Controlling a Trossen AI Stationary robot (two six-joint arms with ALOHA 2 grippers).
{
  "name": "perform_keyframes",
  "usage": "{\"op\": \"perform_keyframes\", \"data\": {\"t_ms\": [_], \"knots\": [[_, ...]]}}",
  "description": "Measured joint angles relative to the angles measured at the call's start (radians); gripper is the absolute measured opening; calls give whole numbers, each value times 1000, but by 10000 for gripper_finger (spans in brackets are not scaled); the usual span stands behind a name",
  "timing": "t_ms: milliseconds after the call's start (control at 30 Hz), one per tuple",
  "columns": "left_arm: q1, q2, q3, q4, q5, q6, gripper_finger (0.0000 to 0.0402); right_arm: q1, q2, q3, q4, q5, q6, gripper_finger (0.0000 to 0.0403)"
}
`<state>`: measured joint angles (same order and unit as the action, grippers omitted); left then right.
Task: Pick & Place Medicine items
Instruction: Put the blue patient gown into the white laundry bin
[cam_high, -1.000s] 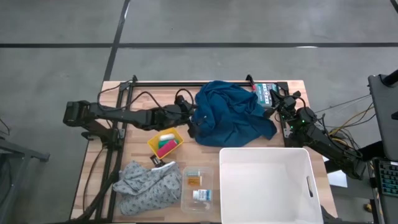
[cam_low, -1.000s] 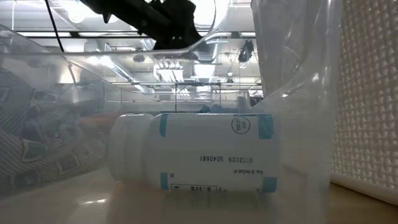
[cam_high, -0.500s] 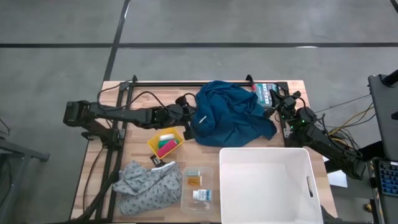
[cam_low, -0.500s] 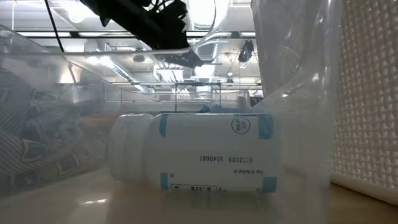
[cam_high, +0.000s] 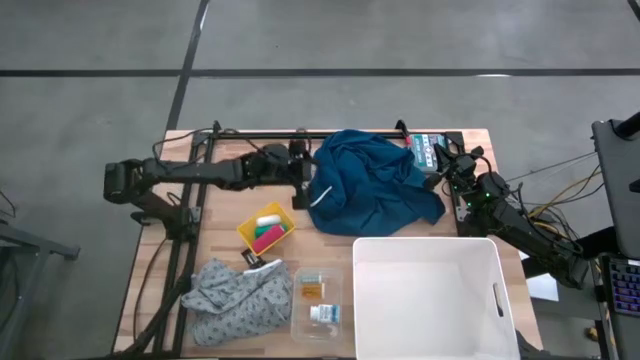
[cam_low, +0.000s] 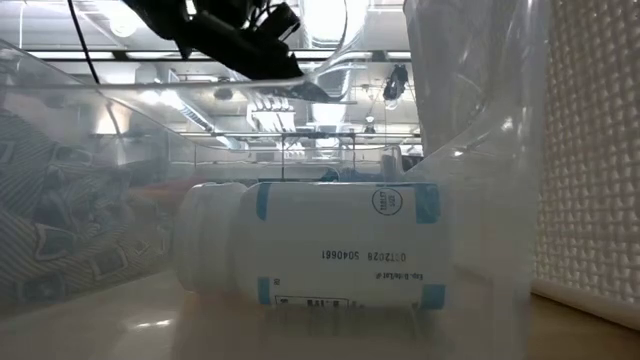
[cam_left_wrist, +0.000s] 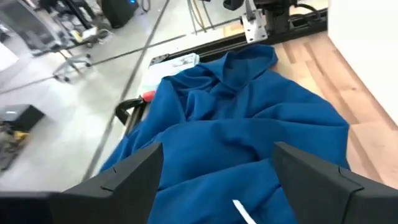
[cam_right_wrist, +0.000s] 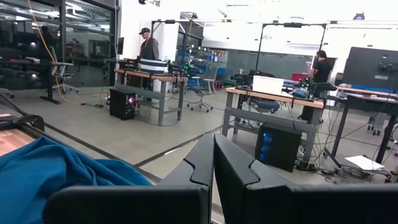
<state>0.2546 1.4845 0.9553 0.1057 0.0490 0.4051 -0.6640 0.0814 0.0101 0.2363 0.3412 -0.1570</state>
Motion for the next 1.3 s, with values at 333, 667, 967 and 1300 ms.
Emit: {"op": "perform_keyframes", "data": {"t_ms": [333, 667, 967, 1300], "knots": [[43, 0, 68, -163, 113, 40, 304, 0, 0, 0, 0, 0, 0, 8], [56, 0, 67, -181, 109, 41, 304, 0, 0, 0, 0, 0, 0, 8], [55, 0, 54, -179, 109, 57, 304, 0, 0, 0, 0, 0, 0, 8], [56, 0, 54, -178, 109, 60, 304, 0, 0, 0, 0, 0, 0, 8]]}}
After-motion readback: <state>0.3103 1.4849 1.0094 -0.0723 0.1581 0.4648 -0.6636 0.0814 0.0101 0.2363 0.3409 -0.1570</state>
